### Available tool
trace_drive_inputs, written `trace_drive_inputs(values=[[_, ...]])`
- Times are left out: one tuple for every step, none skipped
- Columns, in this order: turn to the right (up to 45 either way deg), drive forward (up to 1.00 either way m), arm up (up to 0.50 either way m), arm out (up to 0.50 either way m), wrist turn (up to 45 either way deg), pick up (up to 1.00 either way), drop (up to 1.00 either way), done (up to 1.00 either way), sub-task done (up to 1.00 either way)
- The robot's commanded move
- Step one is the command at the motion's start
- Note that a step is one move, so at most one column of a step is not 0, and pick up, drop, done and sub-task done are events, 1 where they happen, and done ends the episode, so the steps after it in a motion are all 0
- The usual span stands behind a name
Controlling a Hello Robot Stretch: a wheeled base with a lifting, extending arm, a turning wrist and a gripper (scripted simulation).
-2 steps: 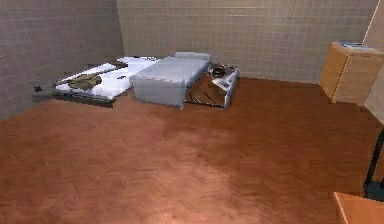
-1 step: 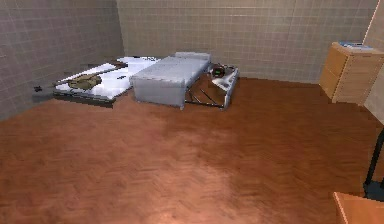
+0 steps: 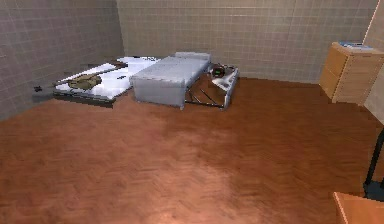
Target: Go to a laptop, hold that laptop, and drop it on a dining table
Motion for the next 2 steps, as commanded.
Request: trace_drive_inputs(values=[[0.0, 0.0, 0.0, -0.08, 0.0, 0.0, 0.0, 0.0, 0.0], [0.0, 0.0, 0.0, 0.0, 0.0, 0.0, 0.0, 1.0, 0.0]])
